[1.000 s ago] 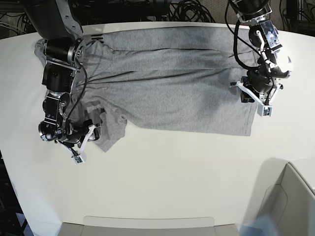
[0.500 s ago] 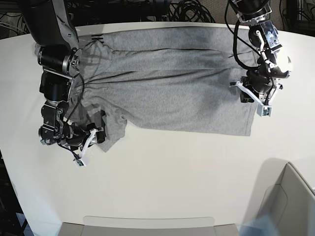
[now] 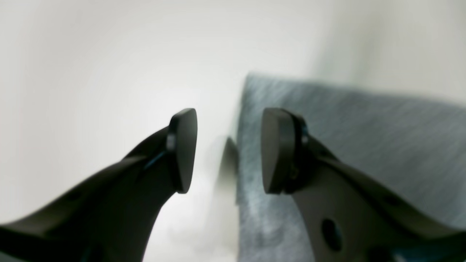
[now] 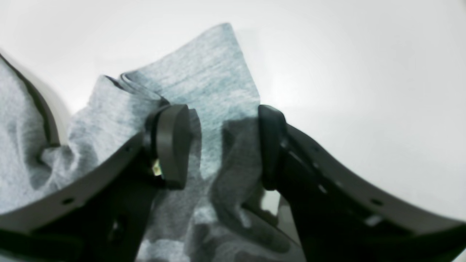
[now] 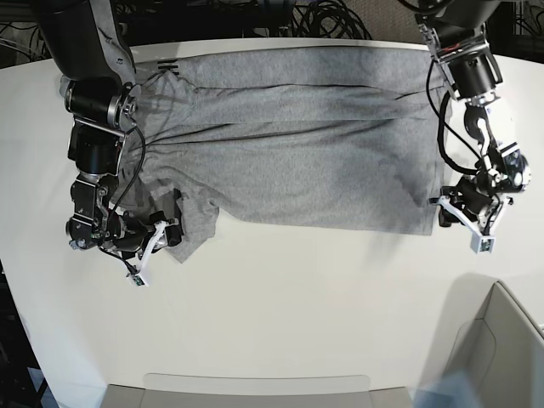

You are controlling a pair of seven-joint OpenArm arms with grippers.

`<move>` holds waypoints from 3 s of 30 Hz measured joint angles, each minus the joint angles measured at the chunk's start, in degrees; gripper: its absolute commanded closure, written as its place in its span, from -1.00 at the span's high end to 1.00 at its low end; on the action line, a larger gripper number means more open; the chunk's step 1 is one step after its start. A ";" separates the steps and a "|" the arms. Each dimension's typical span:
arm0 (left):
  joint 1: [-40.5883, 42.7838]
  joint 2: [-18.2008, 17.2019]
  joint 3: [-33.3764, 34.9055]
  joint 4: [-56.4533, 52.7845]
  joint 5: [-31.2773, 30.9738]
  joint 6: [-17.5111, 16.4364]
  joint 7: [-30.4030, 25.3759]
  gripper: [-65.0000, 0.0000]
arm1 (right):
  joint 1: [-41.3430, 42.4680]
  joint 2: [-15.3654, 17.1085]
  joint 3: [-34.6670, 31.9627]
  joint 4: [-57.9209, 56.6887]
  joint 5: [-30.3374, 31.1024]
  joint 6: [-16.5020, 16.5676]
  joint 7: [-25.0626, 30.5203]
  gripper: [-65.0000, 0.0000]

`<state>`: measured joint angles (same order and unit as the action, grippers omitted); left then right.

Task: Fold the T-shirt properly
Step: 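Pinch the hem corners with both grippers, then lift the hem with both grippers and fold it over toward the collar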

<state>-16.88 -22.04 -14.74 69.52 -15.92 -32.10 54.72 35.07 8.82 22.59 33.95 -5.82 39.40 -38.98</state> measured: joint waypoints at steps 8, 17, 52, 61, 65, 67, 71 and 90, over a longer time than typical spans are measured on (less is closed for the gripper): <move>-7.30 -0.85 3.72 -15.52 -0.79 -7.98 -6.80 -0.09 | 0.00 -0.13 -0.11 0.00 -0.09 0.00 0.00 -0.09; -8.39 -1.60 2.58 -20.94 0.22 -7.85 -8.55 -0.09 | -0.04 -0.13 -0.11 0.02 -0.11 0.00 -0.02 -0.09; -9.81 0.39 3.52 -28.57 -2.54 -8.26 -16.00 -1.00 | 3.43 -0.61 -0.33 -1.33 -3.63 0.00 -2.64 -0.97; -10.93 0.61 0.79 -28.87 -1.62 -8.22 -14.10 -1.00 | 6.64 -0.59 -0.33 -1.33 -3.58 0.00 1.46 -1.00; -11.32 0.61 0.79 -28.89 -1.68 -8.24 -13.92 -1.00 | 8.63 -0.59 -0.33 -1.31 -3.56 -0.04 3.08 -1.00; -12.04 0.63 0.79 -28.94 -0.94 -8.22 -12.85 -1.00 | 8.76 -0.61 -0.33 -1.22 -3.50 -0.22 4.57 -1.00; -12.13 0.81 -1.33 -28.94 -0.59 -8.02 -12.07 -1.00 | 8.39 -0.44 -0.33 -1.27 -3.61 -0.68 4.42 -1.00; -9.51 -0.83 -4.50 -13.64 -0.52 -7.82 -2.10 -1.00 | 4.31 -0.37 -0.26 10.60 -3.45 -0.61 -1.75 -1.00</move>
<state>-26.39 -22.87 -19.25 55.88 -16.45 -39.92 52.62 39.38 8.45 22.33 44.56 -9.28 38.79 -40.73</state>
